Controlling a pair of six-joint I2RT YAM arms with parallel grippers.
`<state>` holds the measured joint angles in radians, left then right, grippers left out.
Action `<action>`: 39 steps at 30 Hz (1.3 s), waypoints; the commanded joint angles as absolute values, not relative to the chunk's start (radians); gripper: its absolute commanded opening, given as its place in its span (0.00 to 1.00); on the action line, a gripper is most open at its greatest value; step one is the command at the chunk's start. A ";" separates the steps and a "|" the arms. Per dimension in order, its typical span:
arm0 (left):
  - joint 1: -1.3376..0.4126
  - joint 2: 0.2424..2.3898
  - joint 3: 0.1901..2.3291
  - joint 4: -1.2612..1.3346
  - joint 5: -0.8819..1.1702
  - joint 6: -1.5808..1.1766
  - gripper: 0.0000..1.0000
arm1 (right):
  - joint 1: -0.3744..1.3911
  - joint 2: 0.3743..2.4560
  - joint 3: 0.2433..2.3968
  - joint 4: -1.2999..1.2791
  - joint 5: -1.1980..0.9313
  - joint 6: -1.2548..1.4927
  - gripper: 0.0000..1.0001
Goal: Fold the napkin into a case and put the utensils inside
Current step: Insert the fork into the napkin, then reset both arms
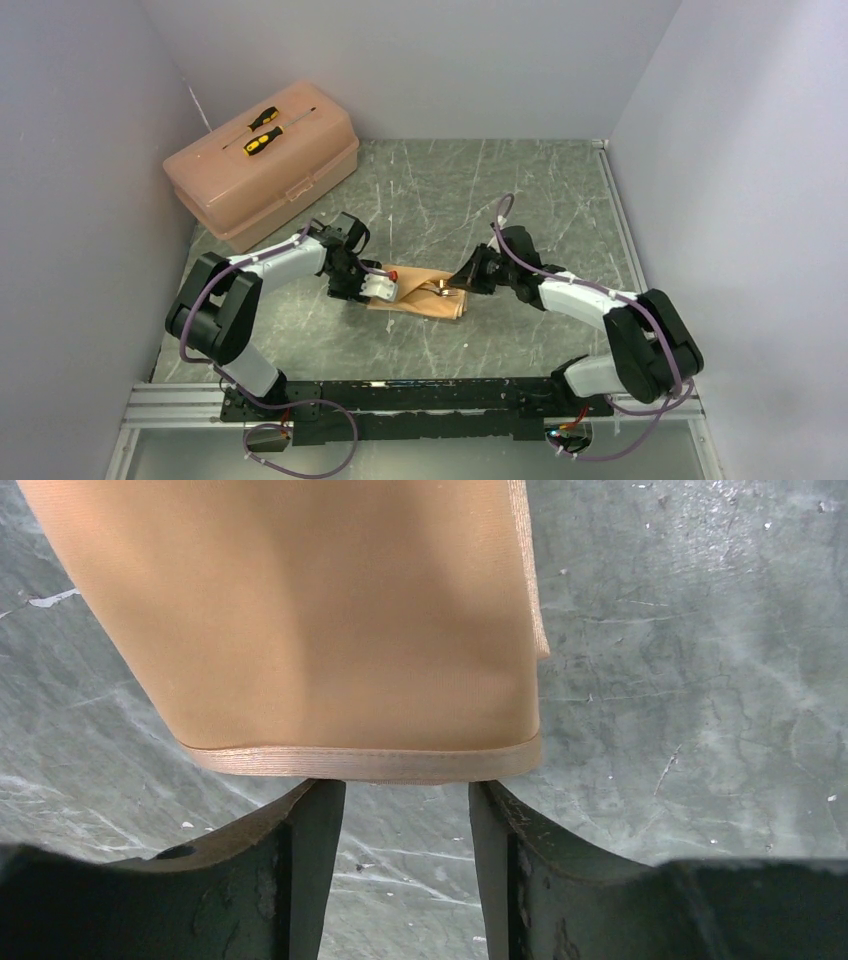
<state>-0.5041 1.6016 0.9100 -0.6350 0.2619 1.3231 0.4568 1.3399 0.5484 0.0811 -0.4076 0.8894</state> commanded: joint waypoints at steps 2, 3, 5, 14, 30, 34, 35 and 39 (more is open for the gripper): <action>-0.518 1.641 0.926 -0.666 0.278 1.271 0.57 | 0.486 1.408 0.563 0.216 -0.389 0.912 0.16; -0.517 1.639 0.931 -0.673 0.276 1.262 0.59 | 0.487 1.415 0.566 0.212 -0.386 0.903 0.23; -0.514 1.632 0.945 -0.689 0.269 1.240 0.63 | 0.489 1.417 0.580 0.165 -0.371 0.873 0.37; -0.381 1.607 1.127 -0.922 0.275 1.132 0.85 | 0.481 1.253 0.708 -0.222 -0.216 0.654 0.98; 0.028 1.486 1.137 -0.618 0.386 0.460 0.94 | 0.211 1.139 0.705 -0.034 0.488 0.390 1.00; 0.070 1.490 0.952 -0.297 0.317 0.315 0.94 | 0.198 1.257 0.622 0.177 0.666 0.293 1.00; 0.080 1.490 0.913 -0.232 0.338 0.297 0.94 | 0.190 1.288 0.618 0.194 0.692 0.303 1.00; 0.089 1.488 0.748 0.083 0.374 0.239 0.94 | 0.144 1.324 0.537 0.342 0.680 0.307 1.00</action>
